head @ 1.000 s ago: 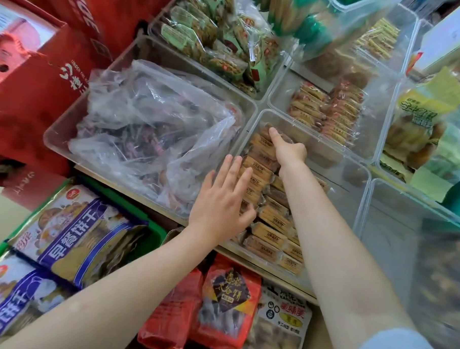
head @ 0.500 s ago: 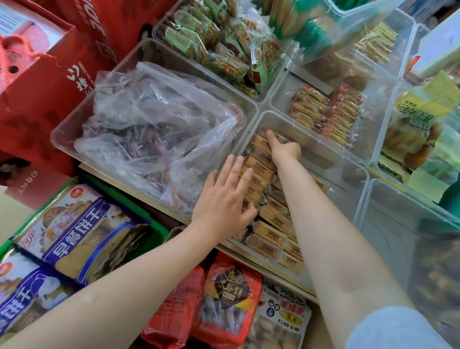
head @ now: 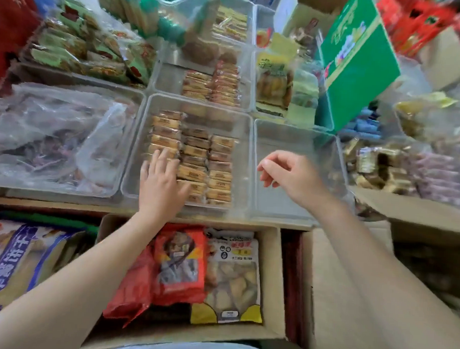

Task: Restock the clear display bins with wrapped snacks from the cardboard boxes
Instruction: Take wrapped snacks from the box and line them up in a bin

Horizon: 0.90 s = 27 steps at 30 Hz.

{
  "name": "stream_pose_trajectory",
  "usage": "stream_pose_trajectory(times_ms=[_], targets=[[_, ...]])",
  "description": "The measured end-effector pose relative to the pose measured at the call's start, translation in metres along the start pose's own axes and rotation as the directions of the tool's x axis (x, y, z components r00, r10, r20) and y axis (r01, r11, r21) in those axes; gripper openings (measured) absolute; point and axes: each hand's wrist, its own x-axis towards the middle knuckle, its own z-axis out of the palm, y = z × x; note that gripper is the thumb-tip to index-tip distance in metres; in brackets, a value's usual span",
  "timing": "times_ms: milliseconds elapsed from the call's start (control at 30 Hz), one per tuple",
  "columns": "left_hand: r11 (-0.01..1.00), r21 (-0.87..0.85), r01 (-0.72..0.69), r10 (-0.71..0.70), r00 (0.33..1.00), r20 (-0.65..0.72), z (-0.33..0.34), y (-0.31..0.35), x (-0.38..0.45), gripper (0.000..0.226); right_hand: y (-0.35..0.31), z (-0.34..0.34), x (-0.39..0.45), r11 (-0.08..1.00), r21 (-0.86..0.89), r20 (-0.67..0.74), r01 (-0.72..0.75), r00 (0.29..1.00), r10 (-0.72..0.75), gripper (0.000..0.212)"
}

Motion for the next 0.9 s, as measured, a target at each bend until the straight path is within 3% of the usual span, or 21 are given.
stream_pose_trajectory(times_ms=[100, 233, 300, 400, 500, 633, 767, 900], targets=[[0.938, -0.287, -0.196, 0.239, 0.963, 0.123, 0.016, 0.111, -0.056, 0.044, 0.038, -0.060, -0.065, 0.998, -0.010, -0.177, -0.063, 0.982, 0.060, 0.021], [0.789, -0.506, -0.348, 0.541, 0.785, 0.303, 0.029, 0.238, -0.145, 0.053, 0.097, -0.121, -0.142, 0.984, 0.037, -0.331, -0.176, 0.927, 0.178, 0.021], [0.746, -0.556, -0.365, 0.597, 0.737, 0.317, 0.041, 0.275, -0.175, 0.062, 0.129, -0.141, -0.171, 0.974, 0.025, -0.342, -0.226, 0.913, 0.221, 0.022], [0.765, -0.573, -0.295, 0.544, 0.772, 0.329, 0.059, 0.312, -0.206, 0.067, 0.180, -0.156, -0.199, 0.949, -0.103, -0.224, -0.299, 0.936, 0.271, 0.020], [0.789, -0.542, -0.288, 0.507, 0.803, 0.313, 0.078, 0.334, -0.227, 0.072, 0.228, -0.151, -0.210, 0.891, -0.343, 0.072, -0.297, 0.937, 0.341, 0.015], [0.817, -0.468, -0.338, 0.476, 0.853, 0.215, 0.099, 0.337, -0.235, 0.072, 0.287, -0.120, -0.211, 0.710, -0.700, 0.404, -0.076, 0.778, 0.482, 0.033], [0.823, -0.469, -0.320, 0.444, 0.878, 0.179, 0.103, 0.337, -0.239, 0.069, 0.351, -0.101, -0.215, 0.595, -0.802, 0.495, 0.053, 0.617, 0.612, 0.041], [0.844, -0.427, -0.325, 0.424, 0.892, 0.158, 0.106, 0.341, -0.240, 0.065, 0.386, -0.097, -0.218, 0.558, -0.822, 0.526, 0.112, 0.525, 0.669, 0.043]])
